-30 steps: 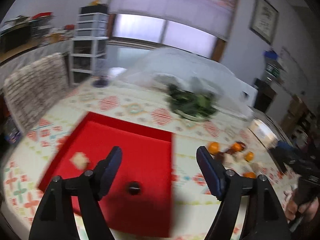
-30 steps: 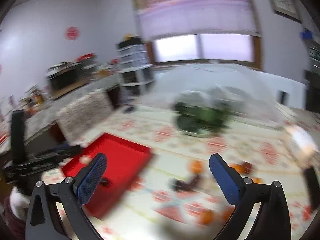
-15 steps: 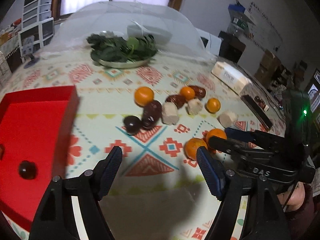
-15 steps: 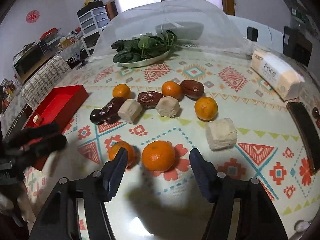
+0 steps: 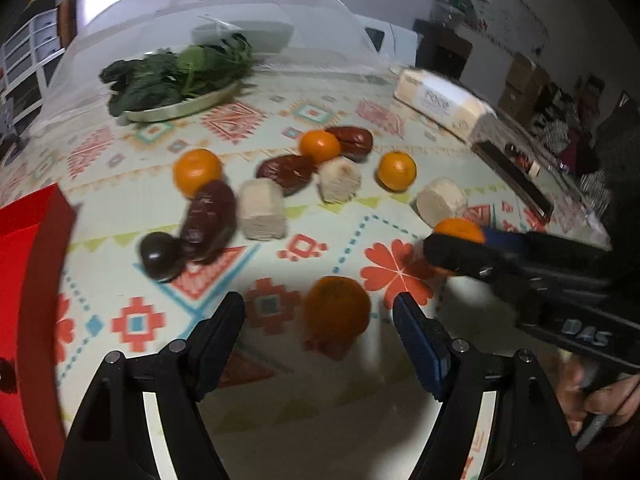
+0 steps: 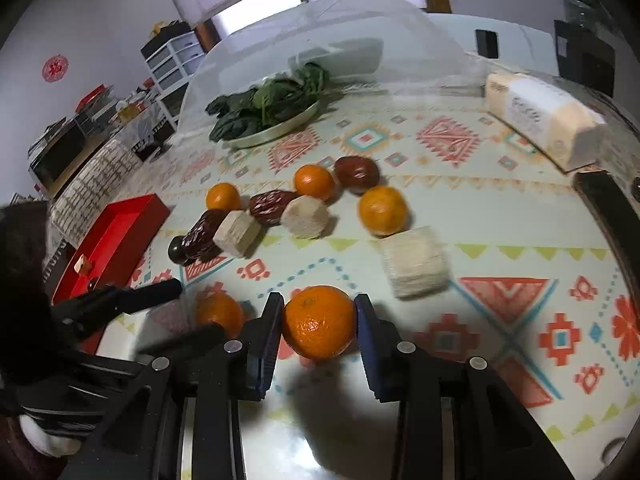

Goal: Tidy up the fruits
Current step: 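Grasp a mandarin orange with the right tool while the left tool grasps another mandarin, then release both mandarins into the red tray with the left and right tools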

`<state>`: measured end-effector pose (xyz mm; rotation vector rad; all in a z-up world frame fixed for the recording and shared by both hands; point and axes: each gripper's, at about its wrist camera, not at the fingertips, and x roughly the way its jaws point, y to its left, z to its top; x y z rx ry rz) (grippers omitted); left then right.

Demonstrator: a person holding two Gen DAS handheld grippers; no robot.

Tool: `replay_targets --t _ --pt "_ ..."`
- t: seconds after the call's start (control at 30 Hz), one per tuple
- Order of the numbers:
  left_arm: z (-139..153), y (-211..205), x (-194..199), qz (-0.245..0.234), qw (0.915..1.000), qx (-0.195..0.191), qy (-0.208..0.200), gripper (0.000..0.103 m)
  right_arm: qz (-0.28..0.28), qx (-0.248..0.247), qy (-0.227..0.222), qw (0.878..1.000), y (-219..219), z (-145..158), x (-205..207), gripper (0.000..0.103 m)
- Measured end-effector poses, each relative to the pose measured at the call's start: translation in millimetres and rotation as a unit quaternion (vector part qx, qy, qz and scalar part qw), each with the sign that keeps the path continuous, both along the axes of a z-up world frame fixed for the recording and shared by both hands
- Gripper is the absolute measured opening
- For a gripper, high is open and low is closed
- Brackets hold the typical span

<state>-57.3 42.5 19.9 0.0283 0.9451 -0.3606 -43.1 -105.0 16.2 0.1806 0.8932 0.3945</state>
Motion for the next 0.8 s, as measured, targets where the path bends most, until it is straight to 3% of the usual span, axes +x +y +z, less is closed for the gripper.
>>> replay_targets --t 0.07,0.1,0.13,0.27,0.43,0.63,0.8 --pt "0 -6 -1 0.000 0.9998 0.020 -0.008 0.057 -0.004 -0.004 -0.004 1.000 -2 4 -3 0.039" --pt "0 -7 -1 -0.002 0.9996 0.025 -0.009 0.038 -0.004 -0.007 -0.007 1.000 -2 6 -4 0.039" --pt "2 -6 -2 -0.008 0.9999 0.014 -0.005 0.031 -0.003 -0.009 -0.009 1.000 -1 8 -5 0.039" --pt "10 12 -9 0.013 0.9998 -0.006 -0.011 0.031 0.010 -0.012 -0.020 1.000 12 17 -10 0.039" --pt "40 77 -27 0.076 0.9952 -0.046 -0.041 0.031 0.047 -0.022 -0.040 0.998 49 37 -18 0.039" --pt "71 184 -45 0.188 0.9775 -0.046 -0.084 0.031 0.108 -0.010 -0.045 0.993 113 55 -17 0.039" --pt "64 253 -52 0.264 0.9607 -0.035 -0.078 0.031 0.165 -0.002 -0.042 0.985 183 60 -9 0.039"
